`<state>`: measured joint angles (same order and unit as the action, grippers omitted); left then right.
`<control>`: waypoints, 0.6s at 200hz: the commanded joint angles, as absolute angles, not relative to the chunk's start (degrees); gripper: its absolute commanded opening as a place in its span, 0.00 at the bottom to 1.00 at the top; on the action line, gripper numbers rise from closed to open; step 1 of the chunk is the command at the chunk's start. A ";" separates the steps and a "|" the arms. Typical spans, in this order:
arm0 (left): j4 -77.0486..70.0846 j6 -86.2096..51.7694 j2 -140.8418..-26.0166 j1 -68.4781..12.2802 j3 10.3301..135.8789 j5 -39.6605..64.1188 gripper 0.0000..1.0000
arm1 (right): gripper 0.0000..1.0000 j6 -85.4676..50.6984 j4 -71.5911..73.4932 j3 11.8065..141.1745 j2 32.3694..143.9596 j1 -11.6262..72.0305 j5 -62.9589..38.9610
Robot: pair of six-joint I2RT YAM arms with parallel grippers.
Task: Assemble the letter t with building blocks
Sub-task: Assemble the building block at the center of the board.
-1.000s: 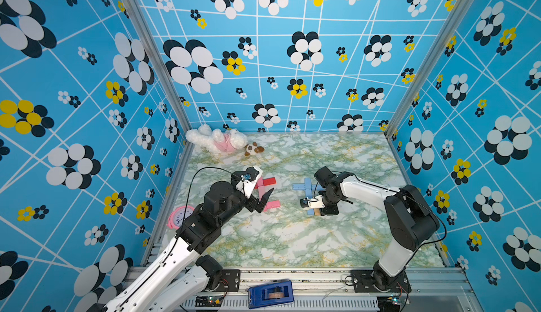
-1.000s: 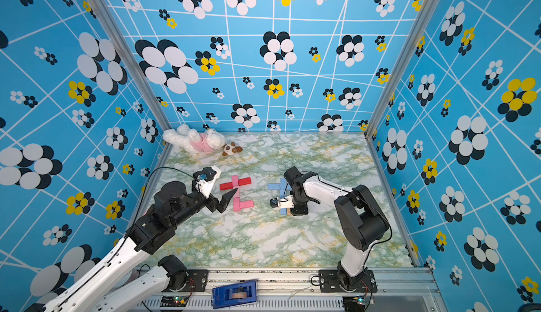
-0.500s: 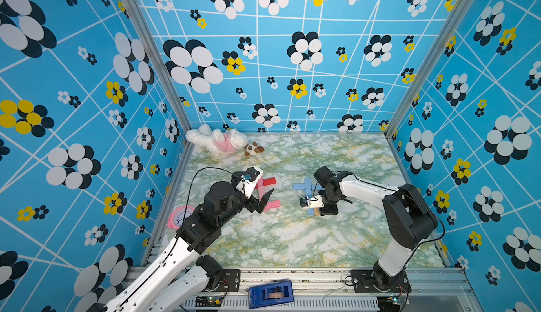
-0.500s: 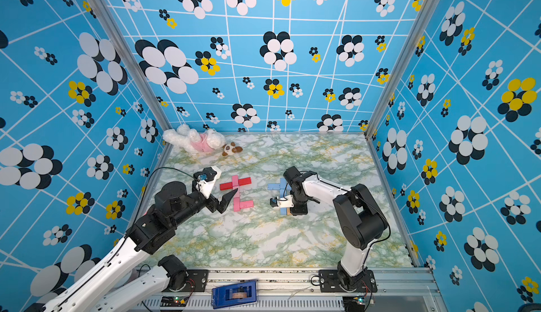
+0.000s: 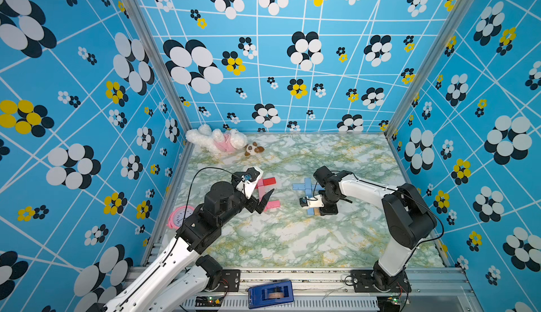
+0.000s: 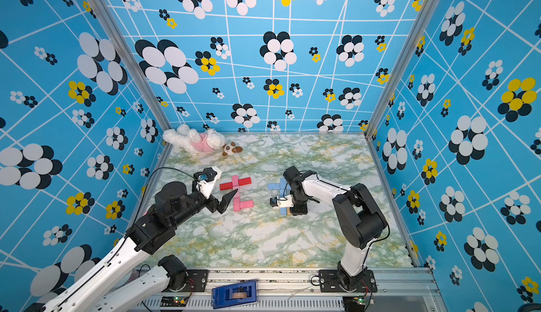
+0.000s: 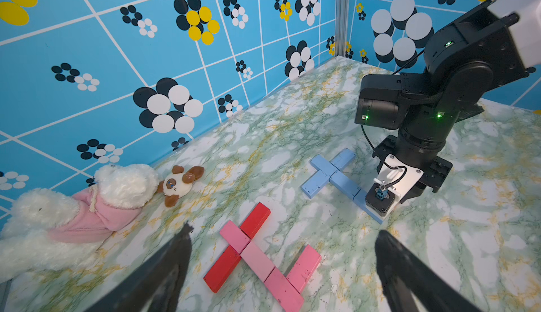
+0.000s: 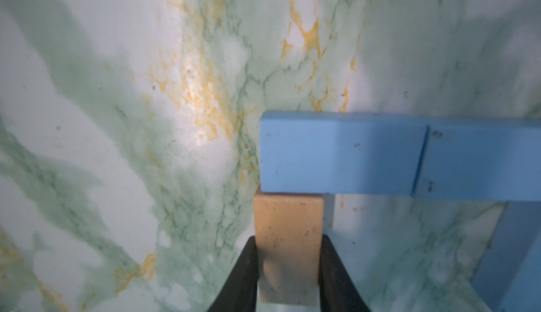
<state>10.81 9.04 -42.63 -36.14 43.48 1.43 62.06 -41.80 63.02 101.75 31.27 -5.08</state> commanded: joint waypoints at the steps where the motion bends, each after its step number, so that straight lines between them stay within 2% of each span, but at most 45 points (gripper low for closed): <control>1: 11.53 9.67 -42.45 -36.54 42.87 0.79 0.99 | 0.26 60.99 -43.44 63.46 103.57 31.61 -5.62; 58: 11.60 9.71 -42.56 -36.56 42.80 0.63 0.99 | 0.35 60.17 -43.68 63.91 103.89 31.72 -5.19; 76: 11.57 9.76 -42.54 -36.55 42.80 0.61 0.99 | 0.42 60.13 -43.40 63.72 103.67 31.70 -5.11; 120: 11.69 9.75 -42.49 -36.53 42.79 0.61 0.99 | 0.45 59.81 -42.55 63.46 103.46 31.70 -4.92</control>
<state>10.81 9.08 -42.63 -36.14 43.48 1.43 60.58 -42.22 63.48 102.83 31.38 -4.99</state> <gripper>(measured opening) 0.988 0.444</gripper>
